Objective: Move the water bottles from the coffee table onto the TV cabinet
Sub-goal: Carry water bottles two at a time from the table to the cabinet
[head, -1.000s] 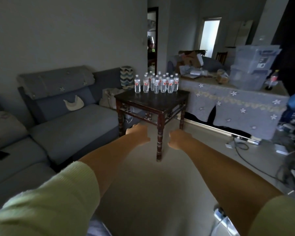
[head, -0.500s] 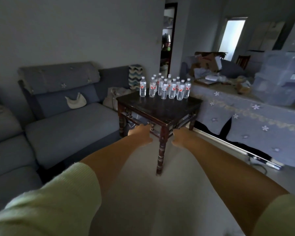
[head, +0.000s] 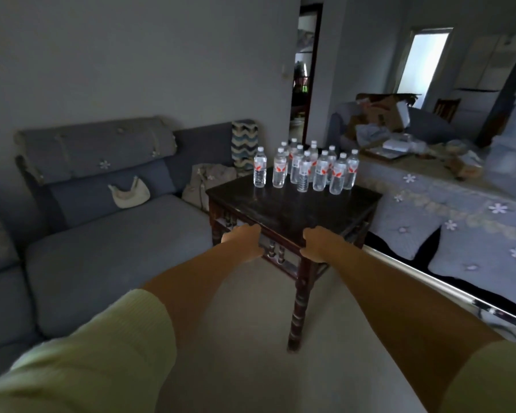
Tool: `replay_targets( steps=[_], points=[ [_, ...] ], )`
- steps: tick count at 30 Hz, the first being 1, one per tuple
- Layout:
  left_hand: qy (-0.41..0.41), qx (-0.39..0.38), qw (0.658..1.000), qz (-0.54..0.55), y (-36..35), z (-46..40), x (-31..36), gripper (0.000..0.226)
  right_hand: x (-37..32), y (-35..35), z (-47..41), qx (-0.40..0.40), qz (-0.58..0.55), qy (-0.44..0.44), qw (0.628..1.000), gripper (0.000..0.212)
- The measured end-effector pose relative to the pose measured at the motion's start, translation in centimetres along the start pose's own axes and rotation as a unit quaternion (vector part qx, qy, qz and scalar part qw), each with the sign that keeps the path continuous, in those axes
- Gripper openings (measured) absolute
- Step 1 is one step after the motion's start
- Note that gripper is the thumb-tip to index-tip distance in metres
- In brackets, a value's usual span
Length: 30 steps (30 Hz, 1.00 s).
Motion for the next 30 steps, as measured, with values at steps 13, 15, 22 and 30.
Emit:
replay_targets(
  steps=[13, 15, 22, 30],
  points=[
    [-0.015, -0.022, 1.000, -0.006, -0.6, -20.7, -8.3, 0.053, -5.6, -0.3, -21.7, -0.027, -0.007, 0.008, 1.000, 0.054],
    [-0.010, -0.026, 1.000, -0.001, -1.3, -24.0, -9.4, 0.057, -5.6, -0.9, -25.2, -0.032, -0.006, 0.007, 0.999, 0.054],
    [-0.003, -0.021, 1.000, 0.001, -2.9, -37.3, -11.7, 0.057, -3.7, -2.8, -39.2, -0.030, -0.015, 0.003, 0.999, 0.051],
    [0.019, -0.043, 0.999, 0.019, -5.7, -51.3, -13.3, 0.060, -0.3, -5.3, -54.7, -0.037, -0.057, -0.003, 0.998, 0.052]
  ],
)
Point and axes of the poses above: each hand's wrist, its own z-axis away from the middle knuckle, its own y-axis out of the back of the hand, x = y × z, the point moved 5 cm from there along -z, towards the middle knuckle, and after that the axes turned 11 degrees about x, right-handed, at the moved point
